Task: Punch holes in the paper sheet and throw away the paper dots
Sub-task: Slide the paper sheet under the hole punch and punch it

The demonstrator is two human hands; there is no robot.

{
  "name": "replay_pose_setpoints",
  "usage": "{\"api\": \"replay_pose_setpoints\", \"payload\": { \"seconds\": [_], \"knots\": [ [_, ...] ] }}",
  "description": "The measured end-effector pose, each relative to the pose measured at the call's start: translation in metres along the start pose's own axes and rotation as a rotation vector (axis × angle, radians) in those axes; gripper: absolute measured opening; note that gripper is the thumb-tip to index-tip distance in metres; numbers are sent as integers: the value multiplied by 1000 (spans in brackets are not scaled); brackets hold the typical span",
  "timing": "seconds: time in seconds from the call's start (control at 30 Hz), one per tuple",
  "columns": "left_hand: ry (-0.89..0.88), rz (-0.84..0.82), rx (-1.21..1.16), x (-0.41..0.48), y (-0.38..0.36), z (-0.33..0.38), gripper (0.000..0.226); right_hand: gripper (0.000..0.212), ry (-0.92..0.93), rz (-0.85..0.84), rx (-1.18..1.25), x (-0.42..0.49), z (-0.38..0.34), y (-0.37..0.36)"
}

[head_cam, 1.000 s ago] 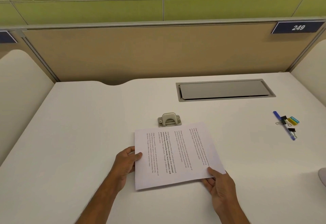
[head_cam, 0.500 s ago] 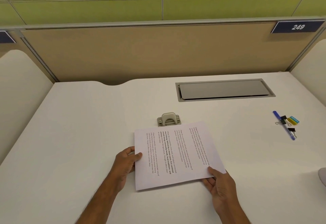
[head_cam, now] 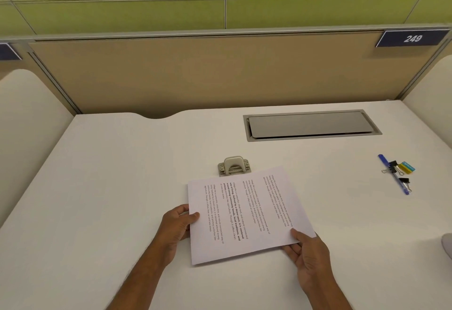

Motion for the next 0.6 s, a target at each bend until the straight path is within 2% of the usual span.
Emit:
{"api": "replay_pose_setpoints", "payload": {
  "seconds": [0.6],
  "knots": [
    [8,-48,6,-4,2,-3,20,40,8,-21,-48,11,-5,4]
  ]
}}
Point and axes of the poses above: each hand's wrist, its own x-axis towards the middle knuckle, its own y-axis out of the back of the hand, z = x × y, the point moved 2 cm from there along x, towards the middle knuckle, and after that the axes turned 12 degrees about -z, right-handed, at the moved point
